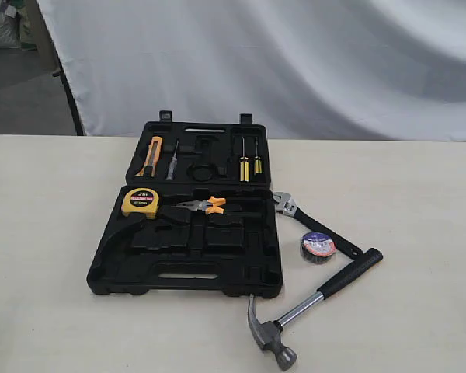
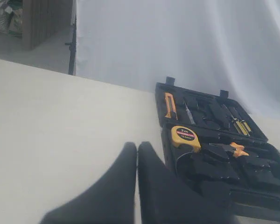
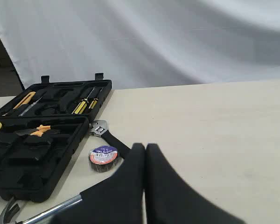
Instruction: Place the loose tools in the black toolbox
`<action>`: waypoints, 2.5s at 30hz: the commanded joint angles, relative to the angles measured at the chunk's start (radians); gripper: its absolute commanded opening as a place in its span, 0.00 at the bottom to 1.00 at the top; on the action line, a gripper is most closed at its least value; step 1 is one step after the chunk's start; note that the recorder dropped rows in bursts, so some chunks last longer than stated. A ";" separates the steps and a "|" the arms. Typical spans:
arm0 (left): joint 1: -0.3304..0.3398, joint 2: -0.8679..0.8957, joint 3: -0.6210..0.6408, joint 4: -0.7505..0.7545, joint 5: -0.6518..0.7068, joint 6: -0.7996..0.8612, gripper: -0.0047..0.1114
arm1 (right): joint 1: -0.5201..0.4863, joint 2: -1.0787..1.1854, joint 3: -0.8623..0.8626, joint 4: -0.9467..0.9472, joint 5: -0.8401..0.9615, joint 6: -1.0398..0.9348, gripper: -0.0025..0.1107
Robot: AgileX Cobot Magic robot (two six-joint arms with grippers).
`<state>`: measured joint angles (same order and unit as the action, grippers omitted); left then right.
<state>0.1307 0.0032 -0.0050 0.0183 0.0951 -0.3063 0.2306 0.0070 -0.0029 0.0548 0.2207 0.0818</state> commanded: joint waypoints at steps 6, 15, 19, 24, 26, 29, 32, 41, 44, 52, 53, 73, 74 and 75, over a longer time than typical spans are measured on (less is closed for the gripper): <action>0.025 -0.003 -0.003 0.004 -0.007 -0.005 0.05 | -0.006 -0.007 0.003 -0.005 -0.007 -0.001 0.02; 0.025 -0.003 -0.003 0.004 -0.007 -0.005 0.05 | -0.006 -0.007 0.003 -0.005 -0.007 -0.001 0.02; 0.025 -0.003 -0.003 0.004 -0.007 -0.005 0.05 | -0.006 -0.007 0.003 -0.005 -0.007 -0.001 0.02; 0.025 -0.003 -0.003 0.004 -0.007 -0.005 0.05 | -0.006 -0.007 0.003 -0.005 -0.007 -0.001 0.02; 0.025 -0.003 -0.003 0.004 -0.007 -0.005 0.05 | -0.006 -0.007 0.003 -0.005 -0.007 -0.001 0.02; 0.025 -0.003 -0.003 0.004 -0.007 -0.005 0.05 | -0.006 -0.007 0.003 -0.005 -0.007 -0.001 0.02; 0.025 -0.003 -0.003 0.004 -0.007 -0.005 0.05 | -0.006 -0.007 0.003 -0.005 -0.007 -0.001 0.02; 0.025 -0.003 -0.003 0.004 -0.007 -0.005 0.05 | -0.006 -0.007 0.003 -0.005 -0.007 -0.001 0.02; 0.025 -0.003 -0.003 0.004 -0.007 -0.005 0.05 | -0.006 -0.007 0.003 -0.005 -0.007 -0.001 0.02; 0.025 -0.003 -0.003 0.004 -0.007 -0.005 0.05 | -0.006 -0.007 0.003 -0.005 -0.090 -0.001 0.02; 0.025 -0.003 -0.003 0.004 -0.007 -0.005 0.05 | -0.006 -0.007 0.003 -0.005 -0.160 -0.001 0.02; 0.025 -0.003 -0.003 0.004 -0.007 -0.005 0.05 | -0.006 -0.007 0.003 -0.005 -0.901 0.377 0.02; 0.025 -0.003 -0.003 0.004 -0.007 -0.005 0.05 | -0.006 -0.007 0.003 -0.015 -0.896 0.408 0.02; 0.025 -0.003 -0.003 0.004 -0.007 -0.005 0.05 | -0.006 -0.007 0.003 -0.037 -0.880 0.431 0.02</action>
<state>0.1307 0.0032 -0.0050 0.0183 0.0951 -0.3063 0.2306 0.0048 -0.0022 0.0548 -0.6630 0.4046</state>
